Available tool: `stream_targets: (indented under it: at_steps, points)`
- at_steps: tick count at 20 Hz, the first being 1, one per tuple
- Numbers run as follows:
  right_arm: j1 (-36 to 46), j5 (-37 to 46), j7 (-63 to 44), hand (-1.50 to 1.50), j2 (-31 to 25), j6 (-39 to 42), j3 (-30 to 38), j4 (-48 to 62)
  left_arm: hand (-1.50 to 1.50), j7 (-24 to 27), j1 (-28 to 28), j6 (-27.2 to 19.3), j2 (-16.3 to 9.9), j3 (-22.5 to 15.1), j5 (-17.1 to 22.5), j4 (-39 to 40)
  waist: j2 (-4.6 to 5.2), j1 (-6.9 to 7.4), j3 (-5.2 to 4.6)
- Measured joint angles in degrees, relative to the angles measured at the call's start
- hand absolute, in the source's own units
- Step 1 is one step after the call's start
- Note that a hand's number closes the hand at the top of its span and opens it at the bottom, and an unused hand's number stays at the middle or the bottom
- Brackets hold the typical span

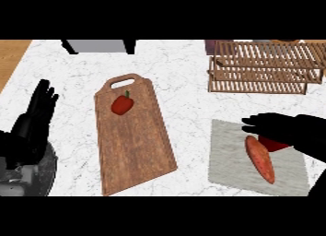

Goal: Pick the sweet potato from the placemat and place it in the tiered shelf

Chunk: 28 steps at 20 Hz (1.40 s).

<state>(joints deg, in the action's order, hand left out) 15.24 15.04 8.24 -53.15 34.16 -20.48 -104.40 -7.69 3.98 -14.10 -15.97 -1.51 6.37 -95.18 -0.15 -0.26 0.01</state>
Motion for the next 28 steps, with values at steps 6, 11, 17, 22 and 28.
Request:
stream_targets:
  at_steps: [6,11,17,22,28]
  points:
    - [-2.17,13.51,-0.95,-1.5,1.01,-4.33,-2.84,1.05,0.0,-1.32,0.36,-0.43,1.01,-0.55,-1.11,-1.43,0.09,0.29,0.01]
    - [-3.19,20.81,0.17,-1.5,4.96,-6.5,-3.27,5.66,0.0,-1.73,0.86,0.11,1.67,-0.07,-1.91,-1.4,0.15,0.38,0.0]
    - [-4.31,26.95,4.23,-1.5,9.8,-7.97,-2.03,10.75,0.0,-1.47,1.59,1.97,1.9,1.93,-2.08,-0.15,0.16,0.38,0.0]
    - [-5.0,31.56,8.33,-1.5,12.29,-9.08,-0.52,14.98,0.0,-3.01,1.98,1.53,3.48,1.46,-3.97,-1.33,0.15,0.35,0.0]
    - [-5.89,36.43,12.19,-1.5,15.88,-10.57,1.21,18.96,0.0,-1.45,0.56,2.62,4.87,2.14,-4.78,-1.06,0.15,0.37,-0.01]
